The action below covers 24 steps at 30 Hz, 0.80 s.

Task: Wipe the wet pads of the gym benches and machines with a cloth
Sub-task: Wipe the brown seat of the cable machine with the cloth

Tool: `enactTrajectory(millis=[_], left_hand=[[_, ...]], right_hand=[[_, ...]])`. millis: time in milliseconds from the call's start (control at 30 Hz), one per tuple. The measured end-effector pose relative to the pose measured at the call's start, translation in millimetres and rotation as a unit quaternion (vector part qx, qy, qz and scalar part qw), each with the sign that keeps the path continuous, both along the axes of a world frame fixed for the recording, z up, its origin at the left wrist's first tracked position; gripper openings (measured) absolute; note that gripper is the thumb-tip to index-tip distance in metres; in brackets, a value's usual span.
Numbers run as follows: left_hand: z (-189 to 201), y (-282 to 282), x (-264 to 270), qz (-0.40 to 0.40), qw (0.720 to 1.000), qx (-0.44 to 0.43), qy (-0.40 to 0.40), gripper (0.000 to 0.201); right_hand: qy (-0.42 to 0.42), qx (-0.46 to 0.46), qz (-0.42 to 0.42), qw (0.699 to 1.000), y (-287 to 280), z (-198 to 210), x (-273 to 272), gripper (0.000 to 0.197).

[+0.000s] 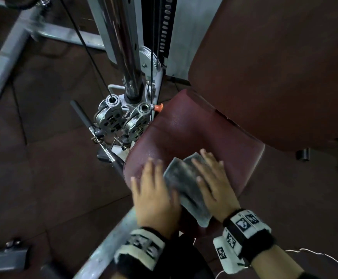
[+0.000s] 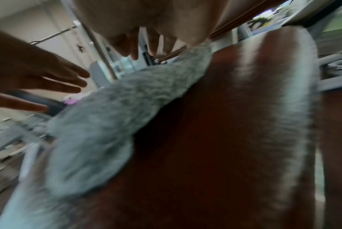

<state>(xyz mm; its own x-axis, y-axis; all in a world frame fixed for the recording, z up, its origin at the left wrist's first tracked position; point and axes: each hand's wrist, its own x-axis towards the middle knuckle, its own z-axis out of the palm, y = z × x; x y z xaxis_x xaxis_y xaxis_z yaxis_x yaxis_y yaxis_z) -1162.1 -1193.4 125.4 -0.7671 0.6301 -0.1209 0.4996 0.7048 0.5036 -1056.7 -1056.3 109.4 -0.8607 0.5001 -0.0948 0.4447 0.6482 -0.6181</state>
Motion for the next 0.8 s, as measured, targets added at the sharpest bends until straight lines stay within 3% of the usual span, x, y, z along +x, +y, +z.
enactTrajectory(millis=[100, 200, 267, 567, 667, 800], left_hand=[[11, 29, 43, -0.077, 0.996, -0.041, -0.014, 0.062], [3, 54, 59, -0.086, 0.989, -0.105, -0.055, 0.074], [-8, 58, 57, -0.089, 0.986, -0.127, -0.068, 0.082], [-23, -4, 66, -0.136, 0.984, -0.108, -0.037, 0.084], [-21, 9, 63, -0.121, 0.985, -0.108, -0.050, 0.091], [-28, 44, 39, -0.159, 0.981, -0.109, -0.023, 0.091]], right_hand=[[0.000, 0.022, -0.120, 0.993, 24, -6, 17, 0.046], [-0.047, 0.028, -0.175, 0.983, 48, -17, 25, 0.052], [-0.069, 0.041, -0.183, 0.980, 61, -24, 23, 0.052], [-0.083, 0.115, -0.198, 0.970, 57, -41, 15, 0.058], [-0.105, 0.161, -0.190, 0.963, 54, -44, 15, 0.058], [-0.111, 0.181, -0.201, 0.956, 54, -47, 14, 0.056]])
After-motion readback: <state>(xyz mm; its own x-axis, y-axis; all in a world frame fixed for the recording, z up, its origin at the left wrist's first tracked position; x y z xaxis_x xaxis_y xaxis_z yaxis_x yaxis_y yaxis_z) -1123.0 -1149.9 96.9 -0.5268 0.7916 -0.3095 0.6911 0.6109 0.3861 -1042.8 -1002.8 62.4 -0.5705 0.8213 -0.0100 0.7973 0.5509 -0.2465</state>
